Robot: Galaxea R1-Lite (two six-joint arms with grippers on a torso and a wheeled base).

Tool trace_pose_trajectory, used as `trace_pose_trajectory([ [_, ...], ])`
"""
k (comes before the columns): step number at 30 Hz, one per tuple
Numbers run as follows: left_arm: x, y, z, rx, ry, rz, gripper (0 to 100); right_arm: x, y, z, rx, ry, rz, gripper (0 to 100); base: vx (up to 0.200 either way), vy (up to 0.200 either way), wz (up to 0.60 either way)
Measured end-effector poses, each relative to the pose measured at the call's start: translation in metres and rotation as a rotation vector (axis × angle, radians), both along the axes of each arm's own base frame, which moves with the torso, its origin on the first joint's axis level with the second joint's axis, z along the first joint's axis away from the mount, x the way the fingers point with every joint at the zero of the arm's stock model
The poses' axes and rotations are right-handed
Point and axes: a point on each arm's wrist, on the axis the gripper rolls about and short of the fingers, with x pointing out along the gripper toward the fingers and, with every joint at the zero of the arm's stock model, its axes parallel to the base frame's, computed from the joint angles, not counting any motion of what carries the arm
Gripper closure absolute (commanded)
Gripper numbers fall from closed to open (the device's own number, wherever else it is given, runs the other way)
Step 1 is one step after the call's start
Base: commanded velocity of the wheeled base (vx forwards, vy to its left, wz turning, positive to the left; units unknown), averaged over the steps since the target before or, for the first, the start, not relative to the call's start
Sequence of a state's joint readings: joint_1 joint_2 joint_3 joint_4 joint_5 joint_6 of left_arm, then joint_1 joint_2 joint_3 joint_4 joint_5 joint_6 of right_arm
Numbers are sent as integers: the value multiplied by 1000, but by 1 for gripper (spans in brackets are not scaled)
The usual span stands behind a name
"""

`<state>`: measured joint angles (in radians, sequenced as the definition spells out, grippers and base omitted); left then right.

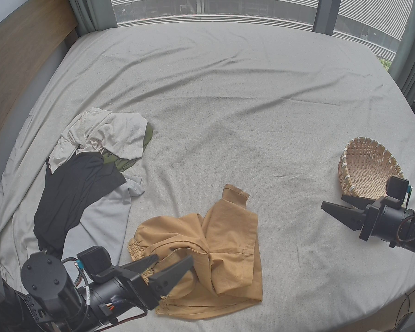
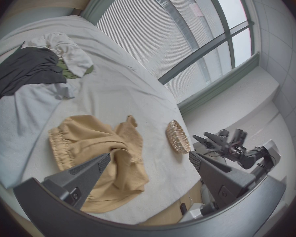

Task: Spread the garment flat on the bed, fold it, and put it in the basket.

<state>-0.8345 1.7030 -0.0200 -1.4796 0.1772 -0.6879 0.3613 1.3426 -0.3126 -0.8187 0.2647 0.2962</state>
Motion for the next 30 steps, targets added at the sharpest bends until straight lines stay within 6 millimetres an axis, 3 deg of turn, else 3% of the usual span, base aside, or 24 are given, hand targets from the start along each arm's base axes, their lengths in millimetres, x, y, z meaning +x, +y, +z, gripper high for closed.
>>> trace_pose_trajectory([
  [6,12,18,-13,82,93,103,0,0,0,-1,-2,5,-1,0,0,0,0],
  [15,17,29,-25,112,207,178,0,3,1,-2,0,1,0,0,0,0,0],
  [30,23,23,-42,134,305,124,0,10,4,-11,0,0,-2,0,0,0,0],
])
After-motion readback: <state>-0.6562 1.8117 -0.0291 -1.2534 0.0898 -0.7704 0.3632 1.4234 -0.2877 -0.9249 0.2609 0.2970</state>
